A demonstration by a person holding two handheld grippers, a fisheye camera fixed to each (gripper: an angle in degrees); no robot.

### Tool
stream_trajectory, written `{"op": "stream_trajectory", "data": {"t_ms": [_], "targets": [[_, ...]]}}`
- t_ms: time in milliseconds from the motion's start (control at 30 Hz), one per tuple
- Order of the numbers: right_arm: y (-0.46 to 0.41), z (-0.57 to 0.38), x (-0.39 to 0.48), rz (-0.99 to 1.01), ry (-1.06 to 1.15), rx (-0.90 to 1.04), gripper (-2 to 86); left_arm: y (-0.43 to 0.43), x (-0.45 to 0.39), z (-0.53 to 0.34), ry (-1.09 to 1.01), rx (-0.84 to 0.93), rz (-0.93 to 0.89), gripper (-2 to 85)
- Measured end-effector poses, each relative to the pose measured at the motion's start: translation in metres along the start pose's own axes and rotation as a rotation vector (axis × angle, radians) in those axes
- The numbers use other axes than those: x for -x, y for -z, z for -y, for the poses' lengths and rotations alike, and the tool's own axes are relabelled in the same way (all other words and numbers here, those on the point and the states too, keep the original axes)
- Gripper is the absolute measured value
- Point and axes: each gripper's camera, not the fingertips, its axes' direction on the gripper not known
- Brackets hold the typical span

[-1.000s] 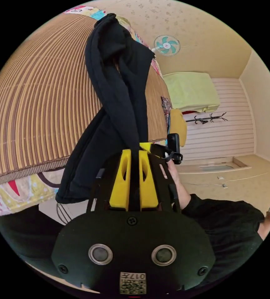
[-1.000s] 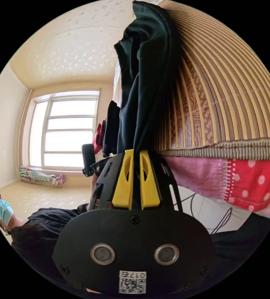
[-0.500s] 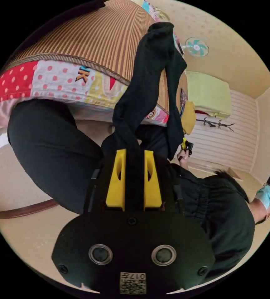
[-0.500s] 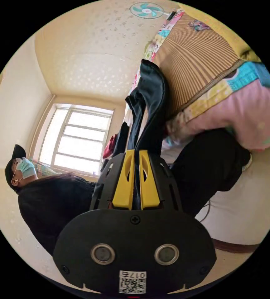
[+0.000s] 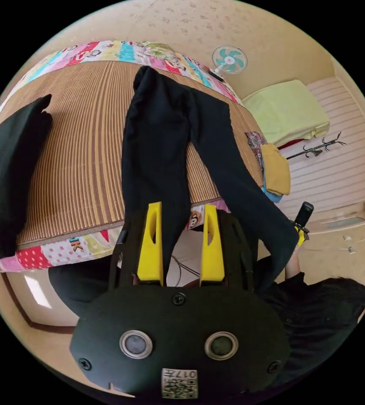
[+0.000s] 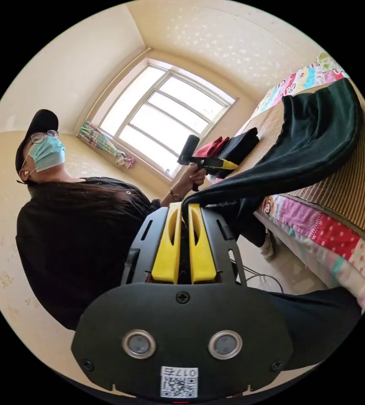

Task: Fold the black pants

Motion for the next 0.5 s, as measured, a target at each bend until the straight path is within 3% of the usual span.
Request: {"op": "stream_trajectory", "data": {"t_ms": [100,233,333,367,500], "targets": [[0.053,-0.041,0.034,-0.007,0.054,-0.158,3.3,-0.018,0.061,-0.008,0.153,0.029,0.07,13.3],[0.095,-0.089,0.081,-0.059,0.109,-0.216,3.5,-0.083,0.085,-0.033,0.09,0.299,-0.194,2.1],[0.084,-0.113,0.101,-0.075,0.028,-0.055,4.1,-0.104,0.065,-0.072,-0.057,0.601,-0.433,1.0],[0.066,-0.117,0.102,-0.075,-0.041,0.069,4.5,-0.101,0.059,-0.088,-0.102,0.658,-0.433,1.4],[0.031,-0.126,0.071,-0.224,-0.327,0.326,8.4,-0.061,0.07,-0.1,-0.056,0.58,-0.407,3.3]]}}
